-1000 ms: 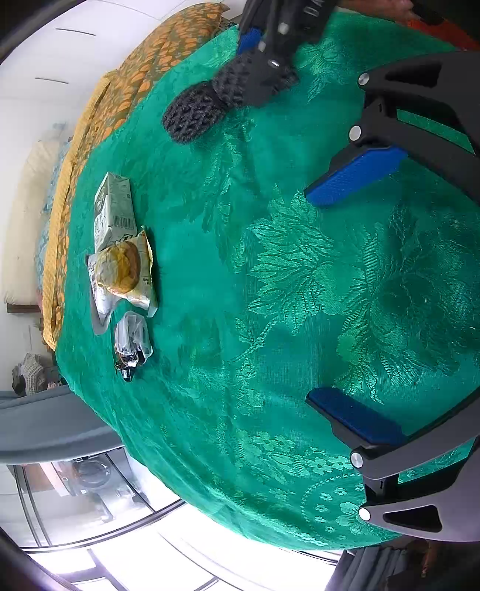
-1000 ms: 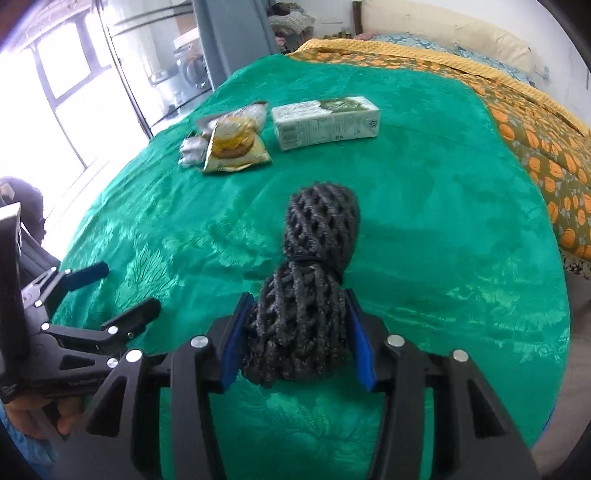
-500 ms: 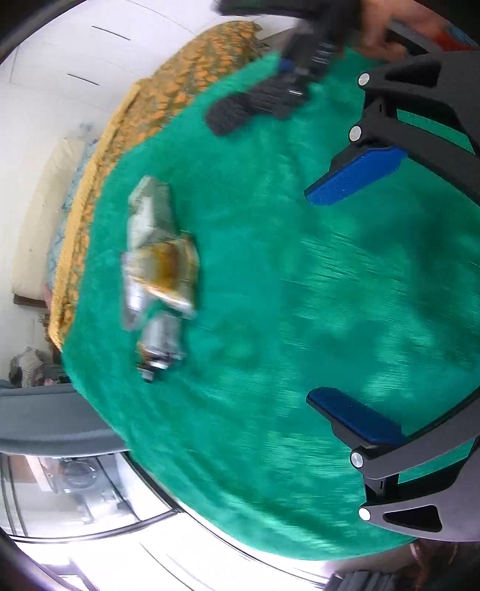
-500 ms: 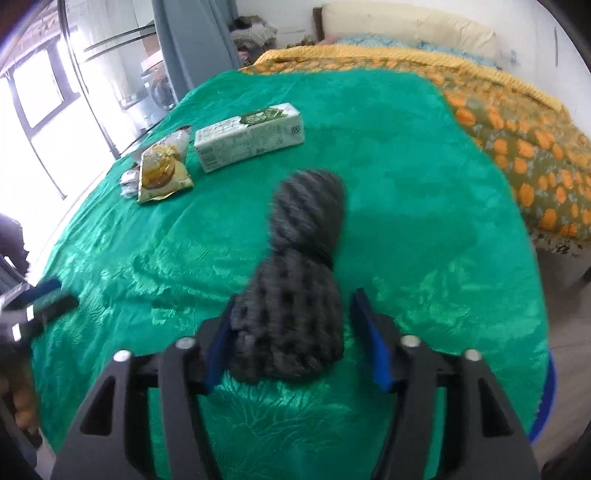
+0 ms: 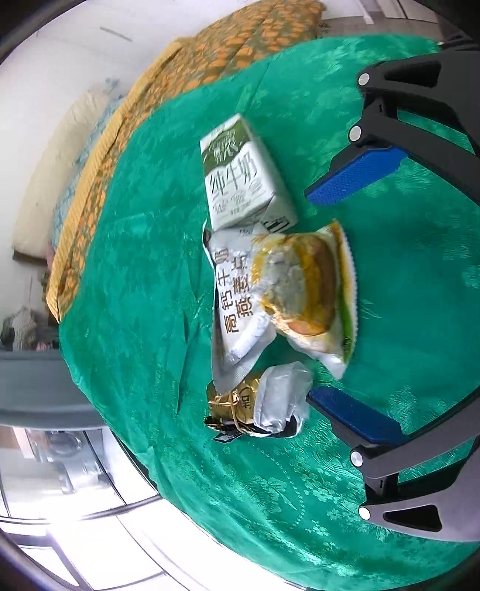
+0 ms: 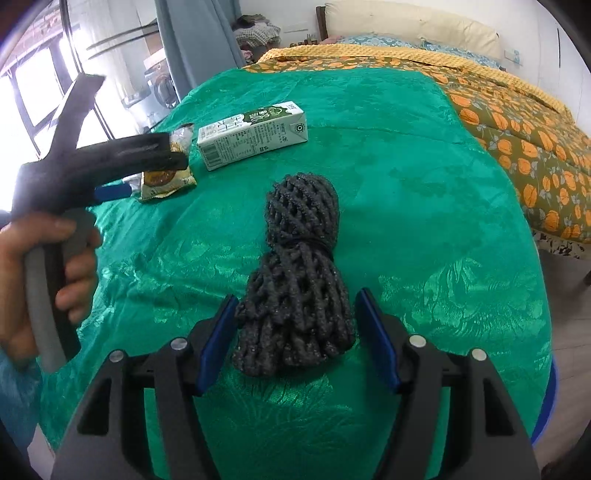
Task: Collect trash
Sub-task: 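Grasp the black mesh scrubber with the right tool while the left tool grasps the snack wrapper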
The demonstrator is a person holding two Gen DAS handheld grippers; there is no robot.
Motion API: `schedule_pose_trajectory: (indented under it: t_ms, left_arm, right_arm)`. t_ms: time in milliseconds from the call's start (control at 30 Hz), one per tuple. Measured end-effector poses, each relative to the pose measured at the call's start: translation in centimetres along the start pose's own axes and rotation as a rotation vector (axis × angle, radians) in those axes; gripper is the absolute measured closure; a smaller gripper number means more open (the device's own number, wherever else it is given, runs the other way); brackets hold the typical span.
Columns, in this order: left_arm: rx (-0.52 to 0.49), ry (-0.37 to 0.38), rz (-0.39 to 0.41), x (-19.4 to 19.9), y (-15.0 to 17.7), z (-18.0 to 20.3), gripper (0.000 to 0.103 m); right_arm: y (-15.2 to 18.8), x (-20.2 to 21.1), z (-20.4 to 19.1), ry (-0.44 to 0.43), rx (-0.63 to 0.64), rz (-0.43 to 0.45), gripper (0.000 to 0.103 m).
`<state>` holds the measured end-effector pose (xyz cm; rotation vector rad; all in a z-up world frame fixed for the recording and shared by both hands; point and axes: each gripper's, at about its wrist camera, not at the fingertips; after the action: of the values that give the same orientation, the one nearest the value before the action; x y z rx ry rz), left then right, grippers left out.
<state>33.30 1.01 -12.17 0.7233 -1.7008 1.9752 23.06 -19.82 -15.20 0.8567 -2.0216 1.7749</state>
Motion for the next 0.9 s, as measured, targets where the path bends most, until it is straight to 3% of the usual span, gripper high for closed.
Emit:
schedule_pose_trajectory:
  t_ms: [67, 233, 400, 533, 667, 767, 867, 900]
  left_arm:
    - [-0.002, -0.014, -0.001, -0.3, 0.2, -0.1, 0.014]
    - [-0.056, 0.011, 0.026, -0.2, 0.6, -0.1, 0.046]
    - [-0.09, 0.062, 0.021, 2.3, 1.3, -0.6, 0.062]
    - [-0.152, 0.151, -0.05, 6.4, 2.8, -1.8, 0.063]
    - [-0.226, 0.282, -0.183, 11.0, 5.2, -3.5, 0.062]
    - [-0.283, 0.329, -0.219, 13.2, 7.2, -4.0, 0.058]
    - [-0.329, 0.325, -0.181, 13.8, 8.8, -3.8, 0.048]
    - [-0.34, 0.317, -0.16, 13.8, 9.2, -3.7, 0.036]
  right_arm:
    - [0.0, -0.1, -0.2, 0.007, 0.008, -0.002, 0.038]
    - [-0.1, -0.3, -0.2, 0.011, 0.013, -0.004, 0.038]
    - [-0.1, -0.4, -0.4, 0.02, 0.023, -0.006, 0.038]
    - [-0.1, -0.3, -0.2, 0.012, 0.015, -0.005, 0.038]
    - [-0.1, -0.3, -0.2, 0.012, 0.015, -0.005, 0.038]
    - [-0.2, -0.3, -0.2, 0.013, 0.016, -0.005, 0.038]
    - [-0.1, -0.3, -0.3, 0.015, 0.018, -0.005, 0.038]
    - [-0.1, -0.3, -0.3, 0.019, 0.023, -0.006, 0.038]
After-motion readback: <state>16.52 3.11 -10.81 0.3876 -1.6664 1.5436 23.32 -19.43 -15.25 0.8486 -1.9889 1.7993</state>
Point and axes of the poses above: each gripper's, at about its wrist camera, not at the fingertips, and x roughly against the way its jaws point, z to its right, y to its underside, and after that the axes turned 14 degrees about z, right-handed
